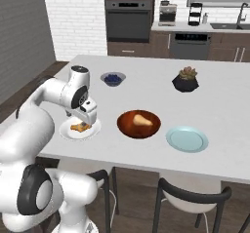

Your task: Pick the chicken drumstick and squash from their plates and place them in the bowl. Then put the bowl in the fridge.

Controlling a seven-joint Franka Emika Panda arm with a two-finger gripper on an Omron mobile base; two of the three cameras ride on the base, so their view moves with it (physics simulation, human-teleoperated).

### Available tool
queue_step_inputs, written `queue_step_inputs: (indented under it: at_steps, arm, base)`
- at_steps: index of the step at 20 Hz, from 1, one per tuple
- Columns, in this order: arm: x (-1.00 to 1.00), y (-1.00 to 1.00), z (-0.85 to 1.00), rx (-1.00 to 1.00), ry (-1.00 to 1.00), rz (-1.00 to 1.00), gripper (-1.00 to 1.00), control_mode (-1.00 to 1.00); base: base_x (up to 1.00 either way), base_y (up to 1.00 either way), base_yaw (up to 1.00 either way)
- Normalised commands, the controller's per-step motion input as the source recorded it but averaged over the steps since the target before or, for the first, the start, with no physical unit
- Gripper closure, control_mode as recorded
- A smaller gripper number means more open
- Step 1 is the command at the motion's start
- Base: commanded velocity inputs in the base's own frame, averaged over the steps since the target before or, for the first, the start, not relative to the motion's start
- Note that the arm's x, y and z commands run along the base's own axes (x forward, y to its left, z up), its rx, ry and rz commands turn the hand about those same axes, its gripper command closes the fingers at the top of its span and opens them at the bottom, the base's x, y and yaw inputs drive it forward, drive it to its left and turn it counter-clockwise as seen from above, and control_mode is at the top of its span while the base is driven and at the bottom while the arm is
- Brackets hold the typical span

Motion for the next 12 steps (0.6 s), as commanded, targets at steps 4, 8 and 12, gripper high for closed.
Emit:
queue_step_inputs:
  at_steps: [4,8,12]
  arm:
    - [0.99,0.24,-0.68,-0.03,0.11,0.0,-1.0,-1.0]
    - [0.71,0.3,-0.56,-0.05,0.11,-0.05,-1.0,-1.0]
    - [0.63,0.26,-0.32,-0.03,0.15,-0.08,-1.0,-1.0]
  base:
    - [0.0,0.0,0.0]
    - [0.0,0.0,0.0]
    - [0.0,0.0,0.0]
